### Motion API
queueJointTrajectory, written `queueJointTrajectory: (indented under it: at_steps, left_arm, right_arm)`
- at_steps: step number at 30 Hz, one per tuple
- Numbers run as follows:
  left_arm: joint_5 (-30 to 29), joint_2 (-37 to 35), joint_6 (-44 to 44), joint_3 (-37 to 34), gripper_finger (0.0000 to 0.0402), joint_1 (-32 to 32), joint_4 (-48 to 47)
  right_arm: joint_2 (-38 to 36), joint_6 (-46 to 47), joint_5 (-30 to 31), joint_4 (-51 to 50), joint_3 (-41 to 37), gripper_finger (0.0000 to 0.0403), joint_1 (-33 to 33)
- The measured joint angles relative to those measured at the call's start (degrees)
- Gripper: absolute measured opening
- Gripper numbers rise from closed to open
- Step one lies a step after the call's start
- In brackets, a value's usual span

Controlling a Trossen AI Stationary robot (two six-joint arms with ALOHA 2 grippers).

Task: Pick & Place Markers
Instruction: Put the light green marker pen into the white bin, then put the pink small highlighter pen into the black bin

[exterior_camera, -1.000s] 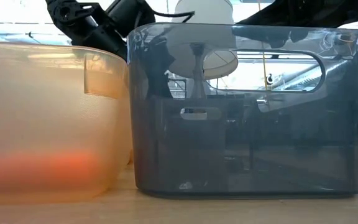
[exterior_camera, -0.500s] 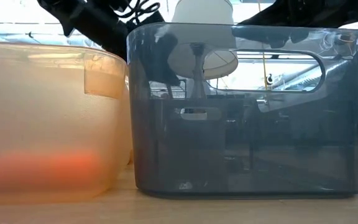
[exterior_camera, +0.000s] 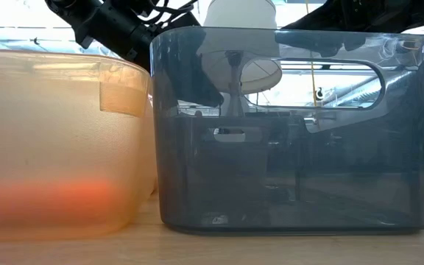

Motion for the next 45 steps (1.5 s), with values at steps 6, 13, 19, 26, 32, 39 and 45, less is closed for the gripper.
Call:
queueJointTrajectory:
  at_steps: [6, 13, 19, 26, 32, 39, 45]
  left_arm:
    - [1.5, 0.0, 0.8, 0.0, 0.0163, -0.4, 4.3]
    - [10.7, -1.8, -4.8, 0.0, 0.0236, -0.3, -9.9]
    - [10.4, -5.8, -6.1, 0.0, 0.0250, 0.3, -22.1]
    - [8.8, -10.4, -8.3, 0.1, 0.0250, -0.6, -28.1]
    - [5.4, -9.0, -11.9, 0.0, 0.0250, -2.8, -34.5]
    - [4.7, -7.5, -11.0, 0.0, 0.0250, -2.4, -32.9]
    - [3.5, -7.3, -10.1, 0.0, 0.0250, -1.5, -31.1]
  right_arm:
    - [0.0, 0.0, -0.1, 0.0, 0.0, 0.0048, 0.2]
    - [0.0, 0.0, -0.2, 0.0, 0.0, 0.0048, 0.8]
    - [0.0, 0.0, -0.1, -0.4, 0.0, 0.0048, 0.8]
    - [0.0, 0.0, -0.1, -1.2, 0.0, 0.0048, 0.8]
    - [0.0, 0.0, 0.0, -1.3, 0.0, 0.0047, 0.8]
    - [0.0, 0.0, 0.0, -1.0, 0.0, 0.0047, 0.8]
    - [0.0, -0.1, 0.0, -1.3, 0.0, 0.0047, 0.8]
